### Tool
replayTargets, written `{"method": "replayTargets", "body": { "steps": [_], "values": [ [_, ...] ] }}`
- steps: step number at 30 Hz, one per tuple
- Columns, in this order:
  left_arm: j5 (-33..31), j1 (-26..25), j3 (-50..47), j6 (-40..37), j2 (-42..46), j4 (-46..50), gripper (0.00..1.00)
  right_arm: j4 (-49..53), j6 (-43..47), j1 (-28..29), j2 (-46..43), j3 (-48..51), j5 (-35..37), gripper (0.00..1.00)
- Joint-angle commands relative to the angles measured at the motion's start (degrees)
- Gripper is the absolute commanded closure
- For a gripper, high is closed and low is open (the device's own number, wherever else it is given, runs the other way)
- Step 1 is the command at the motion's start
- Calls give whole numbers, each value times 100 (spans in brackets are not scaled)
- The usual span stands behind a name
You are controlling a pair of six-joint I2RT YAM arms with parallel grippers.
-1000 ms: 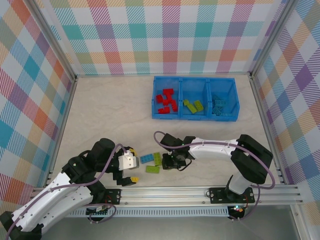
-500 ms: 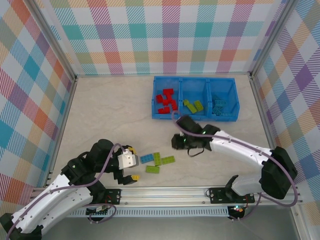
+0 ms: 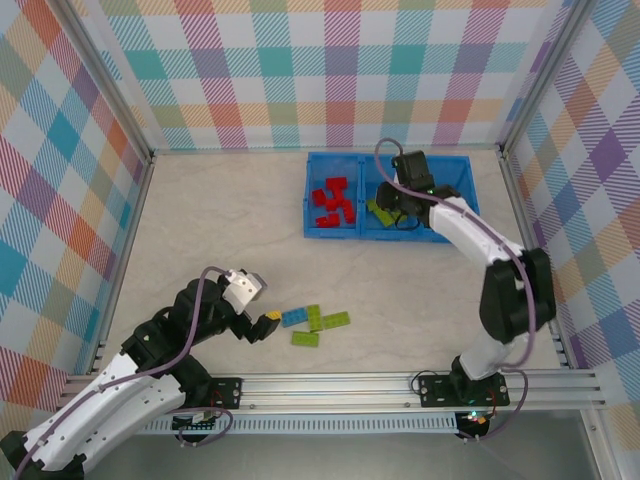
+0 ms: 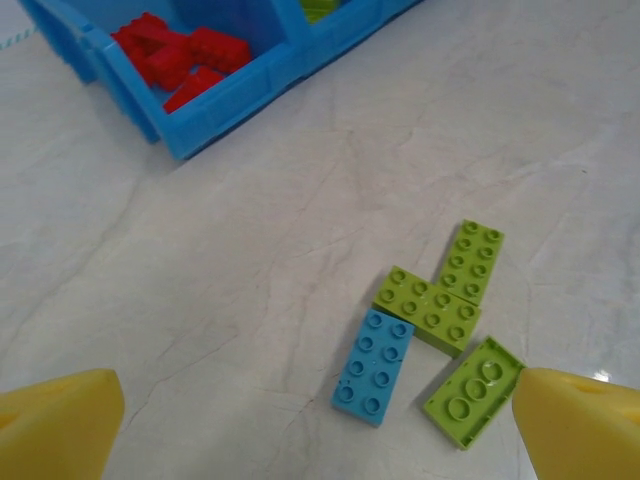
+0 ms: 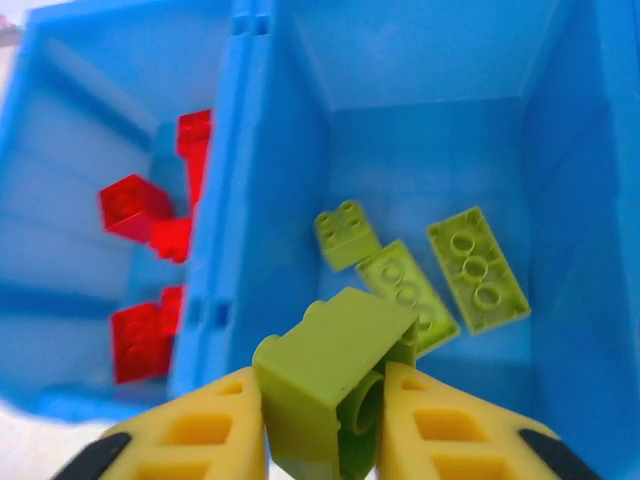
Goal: Sort the legos into containers by color
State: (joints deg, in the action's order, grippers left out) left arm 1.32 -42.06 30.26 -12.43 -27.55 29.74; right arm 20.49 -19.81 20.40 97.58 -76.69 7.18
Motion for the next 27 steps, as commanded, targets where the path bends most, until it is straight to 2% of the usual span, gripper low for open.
{"method": "replayTargets", "body": {
  "steps": [1,3,6,10,15,18,21,23,27],
  "values": [
    [-465,49,120,456,-56,-138,0,-121,271,-168,540,-520,-170,62],
    [-504,63,129,508,-90,-144,0,-37,303,-223,735,-753,-164,53],
    [-513,75,138,513,-135,-141,0,31,298,-247,774,-924,-184,46],
    [-464,112,147,520,-163,-151,0,34,188,-239,466,-793,-325,45],
    [-563,145,219,815,-219,-127,0,-177,-74,-116,-597,44,-1253,44],
    [-992,163,586,1365,-427,158,0,-489,-56,132,-1372,844,-2069,38],
    [-1371,163,1200,2062,-865,645,0,-651,76,417,-2177,1558,-2517,31],
    [-1152,163,1478,2160,-1168,908,0,-754,105,523,-2665,1992,-2826,27],
    [-270,146,1503,1453,-1610,942,0,-1335,49,535,-3591,2893,-3617,16]
  ]
}}
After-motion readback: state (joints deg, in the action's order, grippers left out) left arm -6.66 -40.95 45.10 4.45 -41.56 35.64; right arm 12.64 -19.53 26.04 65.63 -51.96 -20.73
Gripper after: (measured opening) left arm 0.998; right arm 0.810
